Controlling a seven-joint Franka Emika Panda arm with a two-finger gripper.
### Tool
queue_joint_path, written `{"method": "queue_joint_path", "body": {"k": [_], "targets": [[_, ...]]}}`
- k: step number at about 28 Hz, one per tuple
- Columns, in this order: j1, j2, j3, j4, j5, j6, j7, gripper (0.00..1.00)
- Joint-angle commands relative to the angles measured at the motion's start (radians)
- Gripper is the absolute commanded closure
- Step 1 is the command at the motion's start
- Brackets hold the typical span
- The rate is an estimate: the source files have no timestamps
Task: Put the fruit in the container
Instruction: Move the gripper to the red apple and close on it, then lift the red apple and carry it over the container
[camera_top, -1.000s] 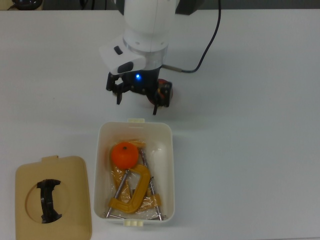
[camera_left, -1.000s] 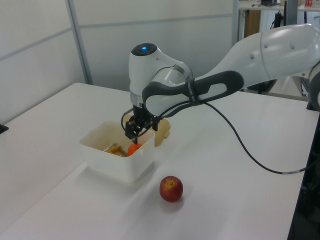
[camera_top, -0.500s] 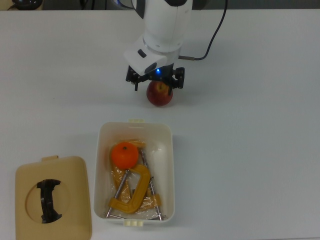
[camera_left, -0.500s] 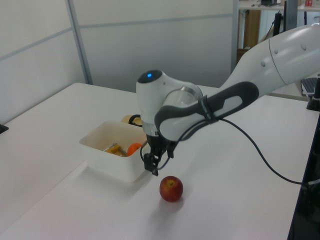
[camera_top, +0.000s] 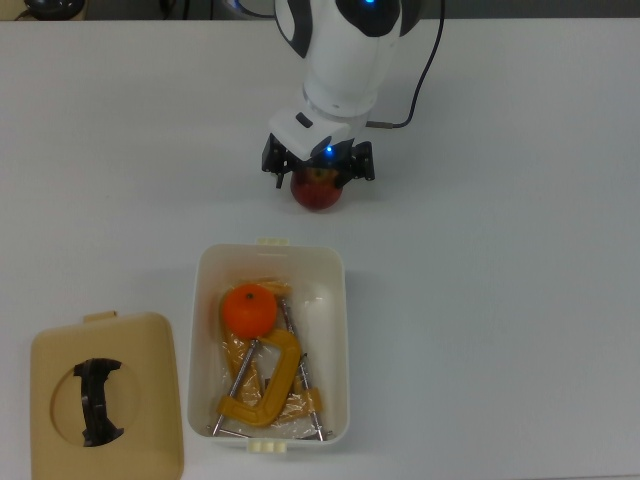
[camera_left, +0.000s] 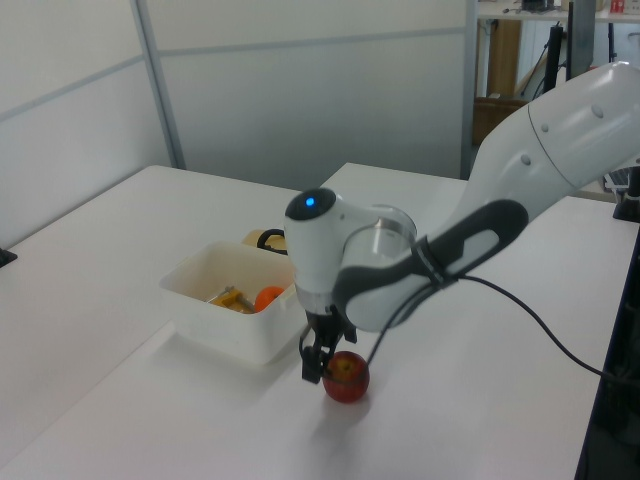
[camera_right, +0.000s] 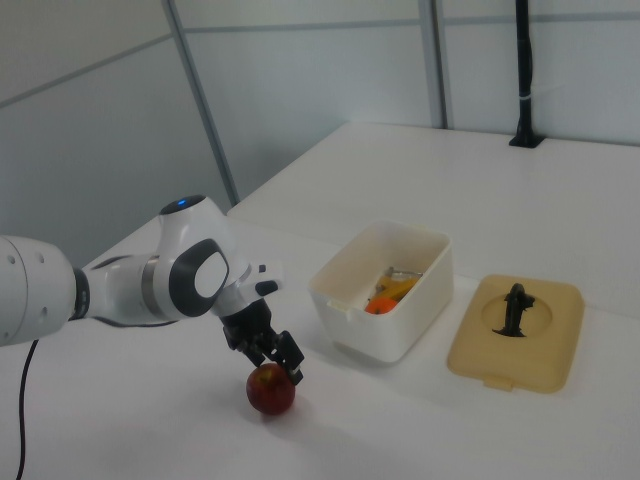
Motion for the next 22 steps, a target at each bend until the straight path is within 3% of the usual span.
{"method": "queue_joint_path", "body": {"k": [1, 7, 10, 11, 12, 16, 22], "targets": [[0.01, -0.025, 0.018, -0.093, -0.096, 0.065, 0.099, 0.0], [0.008, -0.011, 0.033, -0.107, -0.106, 0.068, 0.104, 0.0], [0.008, -0.01, 0.036, -0.107, -0.109, 0.068, 0.104, 0.09], [0.008, -0.008, 0.036, -0.107, -0.113, 0.068, 0.104, 0.15], [0.008, -0.008, 0.036, -0.105, -0.122, 0.07, 0.102, 0.36], [0.004, -0.01, 0.036, -0.097, -0.118, 0.068, 0.105, 0.99], [-0.01, -0.028, 0.027, -0.03, -0.089, 0.065, 0.121, 1.0]]}}
